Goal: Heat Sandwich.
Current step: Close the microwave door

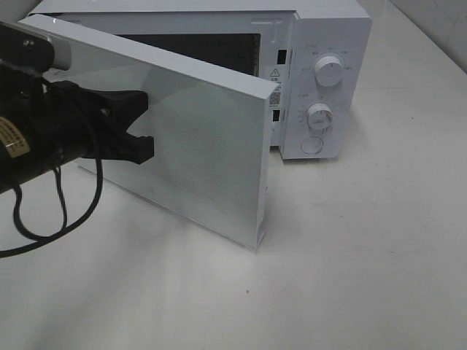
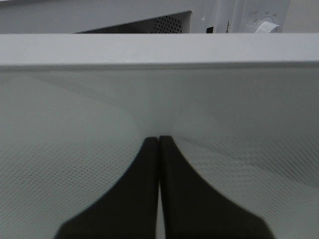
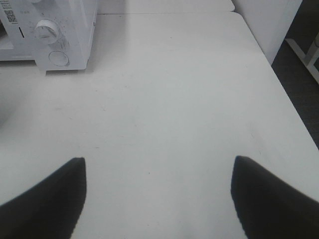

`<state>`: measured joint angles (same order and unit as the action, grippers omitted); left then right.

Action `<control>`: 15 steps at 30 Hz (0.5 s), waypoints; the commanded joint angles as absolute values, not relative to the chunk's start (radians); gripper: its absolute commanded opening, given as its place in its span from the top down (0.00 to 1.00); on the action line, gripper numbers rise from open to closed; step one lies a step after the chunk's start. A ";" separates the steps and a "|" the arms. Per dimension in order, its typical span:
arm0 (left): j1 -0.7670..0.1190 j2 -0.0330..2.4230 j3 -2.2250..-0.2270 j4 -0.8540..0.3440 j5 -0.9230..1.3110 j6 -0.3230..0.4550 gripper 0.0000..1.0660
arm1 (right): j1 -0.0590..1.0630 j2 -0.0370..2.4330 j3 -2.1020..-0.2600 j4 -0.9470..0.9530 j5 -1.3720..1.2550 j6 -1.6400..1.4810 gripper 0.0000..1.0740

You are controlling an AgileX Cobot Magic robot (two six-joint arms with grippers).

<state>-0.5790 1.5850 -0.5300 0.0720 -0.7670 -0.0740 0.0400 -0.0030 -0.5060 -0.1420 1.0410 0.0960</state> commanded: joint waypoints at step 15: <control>-0.712 1.719 -0.726 -0.074 -0.684 0.013 1.00 | 0.034 -0.031 -0.504 -0.141 1.038 0.088 0.29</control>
